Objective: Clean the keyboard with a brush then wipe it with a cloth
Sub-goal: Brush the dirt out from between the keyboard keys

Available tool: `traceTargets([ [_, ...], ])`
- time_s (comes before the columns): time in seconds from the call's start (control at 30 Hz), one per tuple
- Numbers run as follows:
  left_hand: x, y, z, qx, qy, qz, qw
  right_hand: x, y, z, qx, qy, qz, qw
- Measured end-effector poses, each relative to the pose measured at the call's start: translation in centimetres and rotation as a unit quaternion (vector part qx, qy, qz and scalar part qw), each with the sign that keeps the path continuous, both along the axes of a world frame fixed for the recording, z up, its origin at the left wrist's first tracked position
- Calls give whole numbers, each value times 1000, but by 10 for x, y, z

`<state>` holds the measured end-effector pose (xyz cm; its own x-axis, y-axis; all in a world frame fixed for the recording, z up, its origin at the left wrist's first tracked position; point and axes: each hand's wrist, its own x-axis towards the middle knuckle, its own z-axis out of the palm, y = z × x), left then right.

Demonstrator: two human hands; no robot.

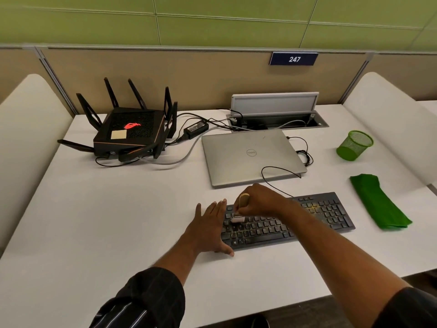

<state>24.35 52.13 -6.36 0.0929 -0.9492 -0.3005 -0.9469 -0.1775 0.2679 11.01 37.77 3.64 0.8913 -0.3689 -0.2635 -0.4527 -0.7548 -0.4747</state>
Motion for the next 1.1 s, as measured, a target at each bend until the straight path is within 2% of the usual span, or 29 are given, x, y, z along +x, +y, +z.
traceTargets([
  [0.1, -2, -3, 0, 2, -4, -5, 1000, 0, 2, -4, -5, 7, 15, 1000],
  [0.2, -4, -6, 0, 2, -7, -10, 1000, -6, -5, -10, -67, 49, 36, 996],
  [0.3, -6, -8, 0, -2, -6, -12, 1000, -14, -15, -11, -100, 83, 15, 991],
  [0.47, -10, -12, 2, -6, -16, -19, 1000, -17, -20, 0, -45, 37, -7, 998],
  [0.6, -15, -19, 4, -8, -19, -22, 1000, -16, -14, 8, -18, -6, 25, 1000],
  [0.67, -17, -22, 4, -9, -17, -23, 1000, -17, -15, 4, -30, 18, 29, 999],
  [0.87, -23, -27, 4, -8, -12, -26, 1000, -28, -35, -4, -148, 123, 22, 981],
  [1.1, -34, -38, 1, -22, -7, -28, 999, -27, -34, 4, -39, 42, 0, 998],
])
